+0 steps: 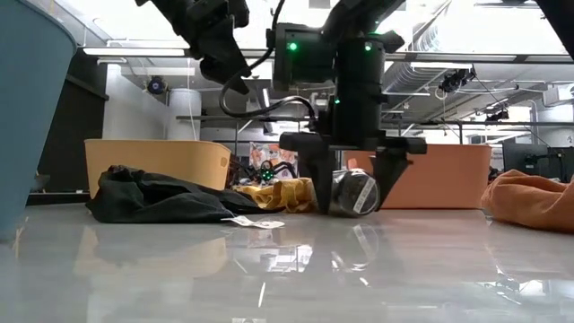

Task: Sort spices by type
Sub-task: Put the gold seasoning bottle into the yellow bin

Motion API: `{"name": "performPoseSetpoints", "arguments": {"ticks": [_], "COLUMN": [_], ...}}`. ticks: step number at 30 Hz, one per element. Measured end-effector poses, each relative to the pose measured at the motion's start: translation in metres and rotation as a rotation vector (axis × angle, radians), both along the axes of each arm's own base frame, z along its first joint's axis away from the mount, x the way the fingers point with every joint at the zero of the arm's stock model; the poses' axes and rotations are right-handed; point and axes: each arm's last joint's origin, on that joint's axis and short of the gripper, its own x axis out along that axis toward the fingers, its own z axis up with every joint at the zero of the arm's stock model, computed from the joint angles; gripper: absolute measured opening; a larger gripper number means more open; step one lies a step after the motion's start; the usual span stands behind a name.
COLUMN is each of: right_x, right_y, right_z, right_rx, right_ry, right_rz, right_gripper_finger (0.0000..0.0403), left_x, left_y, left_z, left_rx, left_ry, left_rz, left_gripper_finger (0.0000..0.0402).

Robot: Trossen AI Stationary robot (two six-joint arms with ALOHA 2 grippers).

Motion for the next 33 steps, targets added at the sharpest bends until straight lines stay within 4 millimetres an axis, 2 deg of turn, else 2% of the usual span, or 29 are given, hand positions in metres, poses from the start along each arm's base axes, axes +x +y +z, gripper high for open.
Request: {"name": "performPoseSetpoints", "arguments": {"ticks": [8,13,18,22,25,29,33], "right_x": [0.001,-0.004,-0.013,-0.027,-0.037,-0.046,-0.05], "right_y": [0.004,0.005,0.012,0.022,0.03,0.038,0.041], "right_z": [-0.005,0.01,0.057,0.099,0.134,0.172,0.191], "right_rx": [-0.014,-0.078,-0.181,-0.226,-0.277,-0.339,-0.376], "right_ry": [-0.005,0.033,-0.017,-0.118,-0.262,-0.474,-0.598], "right_rz": [0.14,0.228,0.437,0.608,0.706,0.764,0.778], "right_gripper_finger": [0.0336,0.028,0.0276,0.0276,0.0276,0.0276,0.0276], "left_x": [0.003,0.002,-0.007,-0.022,-0.027,-0.028,-0.023], "left_y": [0.001,0.0,-0.005,-0.013,-0.024,-0.037,-0.04], "left_z": [0.003,0.002,0.013,0.04,0.055,0.055,0.055], "left_rx": [0.001,-0.014,-0.087,-0.148,-0.202,-0.202,-0.157], "left_ry": [-0.039,-0.033,-0.077,-0.233,-0.329,-0.316,-0.333], "left_rz": [0.009,-0.006,-0.082,-0.154,-0.223,-0.271,-0.219], "left_gripper_finger": [0.0337,0.0337,0.0337,0.0337,0.0337,0.0337,0.0337]}}
